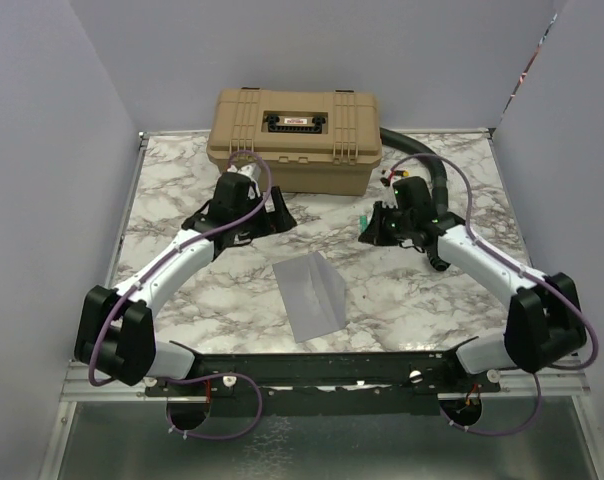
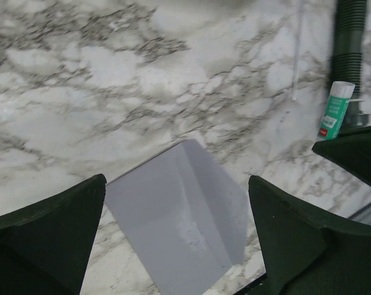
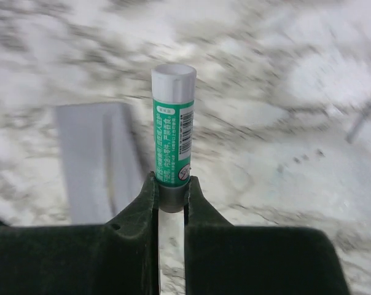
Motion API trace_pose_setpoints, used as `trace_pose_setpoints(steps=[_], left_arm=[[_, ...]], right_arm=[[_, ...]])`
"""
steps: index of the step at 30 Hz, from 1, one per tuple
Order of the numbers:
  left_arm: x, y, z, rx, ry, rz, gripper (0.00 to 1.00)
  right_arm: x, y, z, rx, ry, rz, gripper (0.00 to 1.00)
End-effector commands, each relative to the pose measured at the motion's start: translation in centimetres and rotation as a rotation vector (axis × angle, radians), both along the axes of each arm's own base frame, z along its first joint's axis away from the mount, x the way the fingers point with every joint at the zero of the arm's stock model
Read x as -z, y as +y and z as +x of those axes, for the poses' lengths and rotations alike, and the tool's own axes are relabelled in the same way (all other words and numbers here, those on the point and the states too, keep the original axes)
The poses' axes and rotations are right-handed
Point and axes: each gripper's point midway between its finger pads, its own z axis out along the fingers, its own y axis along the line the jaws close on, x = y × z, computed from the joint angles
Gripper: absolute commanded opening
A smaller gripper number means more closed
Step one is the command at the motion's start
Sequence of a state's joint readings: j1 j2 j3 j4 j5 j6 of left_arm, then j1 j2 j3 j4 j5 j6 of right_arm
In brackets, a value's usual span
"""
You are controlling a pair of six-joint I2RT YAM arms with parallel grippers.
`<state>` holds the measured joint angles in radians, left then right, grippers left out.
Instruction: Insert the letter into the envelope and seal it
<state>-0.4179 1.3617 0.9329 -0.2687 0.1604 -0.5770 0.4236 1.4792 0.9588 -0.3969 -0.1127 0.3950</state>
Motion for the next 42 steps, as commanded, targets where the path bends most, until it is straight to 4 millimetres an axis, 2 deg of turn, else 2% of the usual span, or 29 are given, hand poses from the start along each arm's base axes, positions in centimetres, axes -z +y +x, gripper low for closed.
trace_pose_setpoints(steps=[1, 5, 9, 12, 17, 20, 25, 30, 36, 42], left_arm=[[-6.0, -4.4, 0.3, 0.194, -0.069, -0.192, 0.99], [-9.8, -8.1, -1.4, 0.363, -0.030, -0.434, 0.99], [-11.5, -9.4, -1.5, 0.391, 0.009, -0.558, 0.99], [-11.2, -9.8, -1.6, 0.395, 0.022, -0.572, 0.99], [-9.5, -11.2, -3.4, 0.480, 0.116, -0.595, 0.83], [-9.3, -11.2, -3.2, 0.464, 0.123, -0.594, 0.82], [-8.7, -11.2, -2.9, 0.439, 0.149, -0.595, 0.80], [-7.8, -11.3, -3.2, 0.458, 0.176, -0.592, 0.50], [-6.8, -11.1, -4.6, 0.512, 0.222, -0.579, 0.32], [-6.8, -10.9, -5.9, 0.564, 0.249, -0.579, 0.01]], right_arm=[[-8.4, 5.7, -1.1, -0.384, -0.249, 0.281, 0.00], [-10.7, 7.3, -1.7, -0.513, -0.317, 0.251, 0.00], [-12.5, 8.1, -1.8, -0.594, -0.356, 0.197, 0.00], [-13.1, 8.6, -2.3, -0.660, -0.374, 0.158, 0.00], [-13.5, 8.9, -2.0, -0.690, -0.369, 0.093, 0.00], [-13.3, 9.0, -2.2, -0.704, -0.364, 0.076, 0.00], [-12.3, 9.6, -3.8, -0.754, -0.336, 0.058, 0.00], [-10.8, 9.6, -4.3, -0.751, -0.316, -0.002, 0.00], [-10.7, 9.7, -4.5, -0.769, -0.325, 0.001, 0.00], [-10.4, 10.0, -4.4, -0.776, -0.308, 0.003, 0.00]])
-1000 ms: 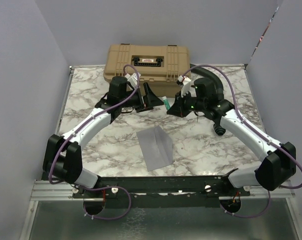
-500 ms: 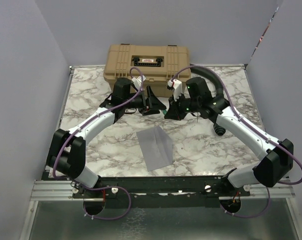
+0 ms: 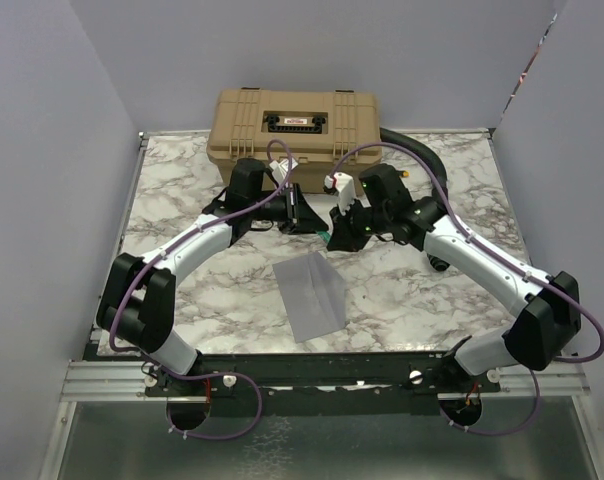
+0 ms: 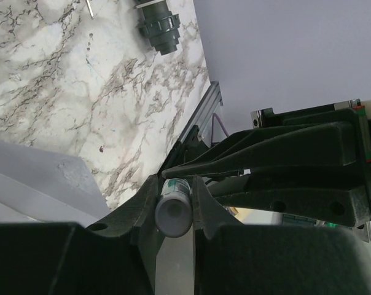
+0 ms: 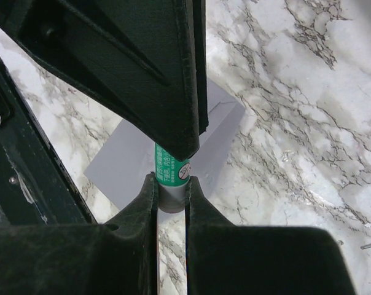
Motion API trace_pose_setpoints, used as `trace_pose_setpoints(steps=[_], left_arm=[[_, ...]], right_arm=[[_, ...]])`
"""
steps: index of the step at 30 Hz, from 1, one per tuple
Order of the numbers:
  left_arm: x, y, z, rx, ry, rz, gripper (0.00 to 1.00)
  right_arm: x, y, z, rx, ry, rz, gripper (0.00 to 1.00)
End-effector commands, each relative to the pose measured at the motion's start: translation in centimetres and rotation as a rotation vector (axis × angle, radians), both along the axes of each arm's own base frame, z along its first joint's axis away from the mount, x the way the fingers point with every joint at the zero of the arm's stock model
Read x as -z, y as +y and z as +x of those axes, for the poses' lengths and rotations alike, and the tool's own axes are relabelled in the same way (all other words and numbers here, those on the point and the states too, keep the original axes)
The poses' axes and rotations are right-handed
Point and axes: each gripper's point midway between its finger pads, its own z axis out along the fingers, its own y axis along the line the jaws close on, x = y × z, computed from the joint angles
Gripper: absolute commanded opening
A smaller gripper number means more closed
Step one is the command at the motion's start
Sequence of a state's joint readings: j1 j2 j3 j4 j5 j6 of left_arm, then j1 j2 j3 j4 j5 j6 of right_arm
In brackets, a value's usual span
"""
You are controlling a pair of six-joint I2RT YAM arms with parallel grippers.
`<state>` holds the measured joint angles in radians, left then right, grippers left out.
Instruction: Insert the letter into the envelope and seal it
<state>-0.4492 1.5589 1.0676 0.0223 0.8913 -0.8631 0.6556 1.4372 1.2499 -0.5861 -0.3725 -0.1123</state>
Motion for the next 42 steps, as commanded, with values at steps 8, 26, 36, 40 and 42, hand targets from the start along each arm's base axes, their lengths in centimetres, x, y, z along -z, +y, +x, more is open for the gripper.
trace_pose_setpoints(steps=[8, 26, 36, 40, 42], left_arm=[[1.1, 0.5, -2.9, 0.127, 0.030, 0.008, 0.29], [0.8, 0.9, -1.7, 0.051, 0.001, 0.047, 0.00], [-7.6, 2.5, 0.7, -0.109, -0.036, -0.075, 0.00], [-10.8, 2.9, 0.8, -0.138, 0.014, -0.154, 0.00], [-12.5, 3.0, 0.5, -0.138, 0.021, -0.184, 0.00]], right_arm=[[0.4, 0.3, 0.1, -0.024, 0.000, -0.008, 0.00], [-1.6, 1.8, -1.1, -0.010, 0.103, 0.094, 0.61], [-13.3, 1.3, 2.1, 0.383, 0.119, 0.575, 0.82], [-16.8, -2.0, 2.7, 0.732, 0.243, 0.916, 0.82], [-18.7, -2.1, 2.6, 0.731, 0.270, 1.044, 0.82]])
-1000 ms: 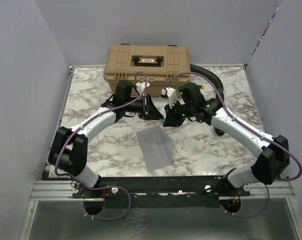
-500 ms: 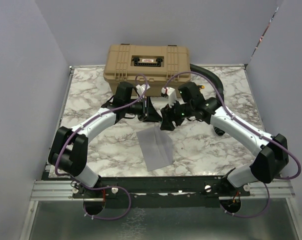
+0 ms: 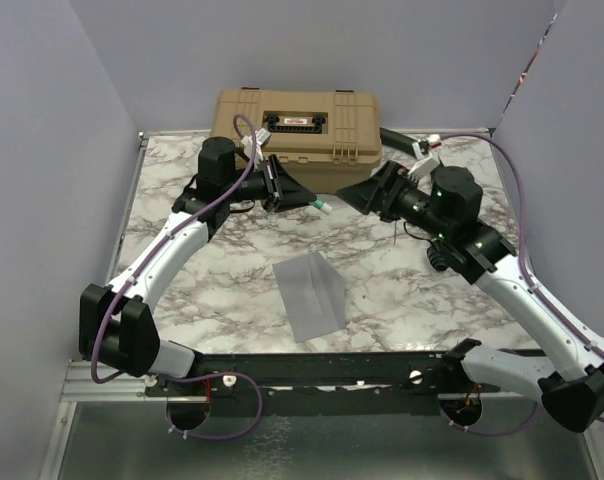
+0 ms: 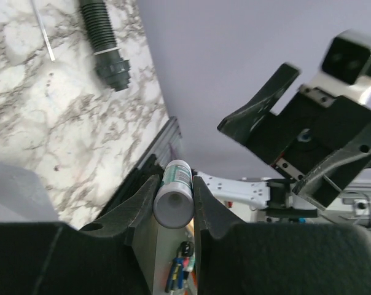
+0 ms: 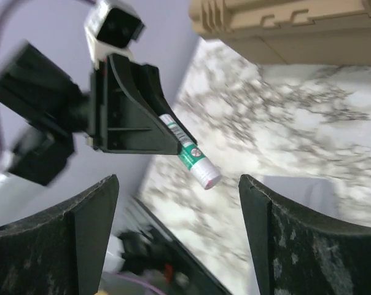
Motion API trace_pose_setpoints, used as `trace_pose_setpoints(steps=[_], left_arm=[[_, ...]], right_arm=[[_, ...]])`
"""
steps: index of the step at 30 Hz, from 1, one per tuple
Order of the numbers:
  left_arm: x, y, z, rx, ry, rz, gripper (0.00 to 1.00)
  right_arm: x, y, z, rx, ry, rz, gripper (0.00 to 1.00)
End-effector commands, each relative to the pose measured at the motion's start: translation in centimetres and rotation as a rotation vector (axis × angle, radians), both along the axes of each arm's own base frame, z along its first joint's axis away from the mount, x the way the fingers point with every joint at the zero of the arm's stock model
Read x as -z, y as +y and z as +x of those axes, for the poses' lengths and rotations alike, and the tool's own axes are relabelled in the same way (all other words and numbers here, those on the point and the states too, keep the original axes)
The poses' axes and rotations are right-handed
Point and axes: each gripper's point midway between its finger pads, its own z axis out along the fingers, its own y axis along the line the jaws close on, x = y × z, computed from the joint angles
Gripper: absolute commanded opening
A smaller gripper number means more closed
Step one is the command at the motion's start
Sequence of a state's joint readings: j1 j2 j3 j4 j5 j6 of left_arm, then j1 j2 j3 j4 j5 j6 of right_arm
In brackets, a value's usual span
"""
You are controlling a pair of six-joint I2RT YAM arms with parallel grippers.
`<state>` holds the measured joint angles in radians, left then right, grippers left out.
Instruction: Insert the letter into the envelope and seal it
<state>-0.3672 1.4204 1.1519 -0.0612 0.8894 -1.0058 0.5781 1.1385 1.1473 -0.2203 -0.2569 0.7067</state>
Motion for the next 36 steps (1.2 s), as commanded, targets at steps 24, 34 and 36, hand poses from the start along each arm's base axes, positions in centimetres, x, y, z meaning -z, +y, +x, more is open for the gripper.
trace_pose_setpoints(steps=[24, 34, 36], left_arm=[[-10.9, 0.5, -0.6, -0.039, 0.011, -0.368, 0.00], [-10.4, 0.7, 0.3, -0.076, 0.018, -0.365, 0.00], [-10.3, 0.9, 0.7, -0.093, 0.024, -0.368, 0.00]], right_arm=[[-6.5, 4.1, 0.4, -0.097, 0.259, 0.612, 0.53], [-6.2, 4.0, 0.1, -0.113, 0.257, 0.604, 0.08], [-5.9, 3.6, 0.2, -0.108, 0.245, 0.597, 0.04]])
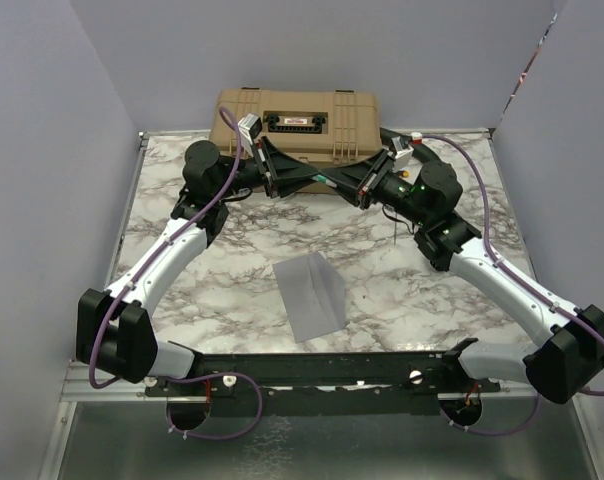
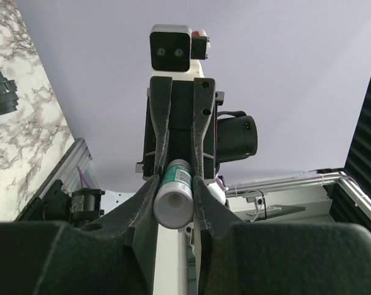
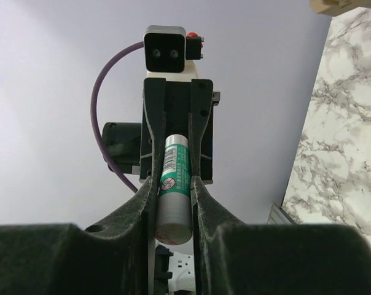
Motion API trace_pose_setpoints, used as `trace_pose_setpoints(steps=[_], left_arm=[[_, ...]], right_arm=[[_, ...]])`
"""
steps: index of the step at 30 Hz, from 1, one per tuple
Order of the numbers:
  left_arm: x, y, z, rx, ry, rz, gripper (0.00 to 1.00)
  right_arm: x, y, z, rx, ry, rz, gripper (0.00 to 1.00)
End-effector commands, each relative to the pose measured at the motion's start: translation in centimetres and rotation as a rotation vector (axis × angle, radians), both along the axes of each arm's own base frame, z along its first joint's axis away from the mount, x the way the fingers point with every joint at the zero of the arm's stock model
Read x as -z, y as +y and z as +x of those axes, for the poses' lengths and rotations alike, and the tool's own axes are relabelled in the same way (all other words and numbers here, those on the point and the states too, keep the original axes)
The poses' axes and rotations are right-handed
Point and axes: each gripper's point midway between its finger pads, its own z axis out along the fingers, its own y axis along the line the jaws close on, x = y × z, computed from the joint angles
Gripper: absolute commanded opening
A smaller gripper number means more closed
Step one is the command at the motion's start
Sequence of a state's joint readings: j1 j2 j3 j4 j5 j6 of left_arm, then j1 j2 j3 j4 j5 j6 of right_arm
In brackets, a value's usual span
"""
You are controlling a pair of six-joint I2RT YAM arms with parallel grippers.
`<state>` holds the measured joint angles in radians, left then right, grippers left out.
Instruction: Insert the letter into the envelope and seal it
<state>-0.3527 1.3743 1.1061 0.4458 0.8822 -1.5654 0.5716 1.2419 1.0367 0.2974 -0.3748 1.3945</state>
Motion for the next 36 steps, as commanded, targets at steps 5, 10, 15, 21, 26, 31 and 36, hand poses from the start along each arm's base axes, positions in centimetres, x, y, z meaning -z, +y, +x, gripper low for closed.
trace_pose_setpoints(steps=[5, 10, 15, 21, 26, 31, 36], left_arm=[[0.0, 1.4, 1.7, -0.093, 0.002, -0.015, 0.00], [0.1, 2.9, 3.1, -0.158, 0.007, -0.018, 0.00], [-0.2, 4.1, 4.4, -0.223, 0.003, -0.020, 0.00], [0.8, 4.0, 5.3, -0.250, -0.038, 0.086, 0.00], [6.6, 5.4, 5.8, -0.314, -0.016, 0.381, 0.00], [9.8, 5.7, 4.9, -0.304, 0.009, 0.450, 0.00], [12.6, 4.9, 4.2, -0.272, 0.038, 0.494, 0.00]], right_arm=[[-0.7, -1.9, -0.8, -0.013, -0.147, -0.006, 0.01], [1.0, -3.1, -1.2, -0.120, -0.289, -0.097, 0.01], [4.0, -3.3, -2.3, -0.261, -0.399, -0.249, 0.01], [8.2, -4.3, 0.3, -0.194, -0.275, -0.472, 0.01], [17.9, -10.6, 3.6, 0.034, 0.062, -0.932, 0.01], [25.9, -15.6, 2.3, 0.088, 0.324, -1.217, 0.01], [30.6, -17.8, 2.2, 0.141, 0.424, -1.330, 0.01]])
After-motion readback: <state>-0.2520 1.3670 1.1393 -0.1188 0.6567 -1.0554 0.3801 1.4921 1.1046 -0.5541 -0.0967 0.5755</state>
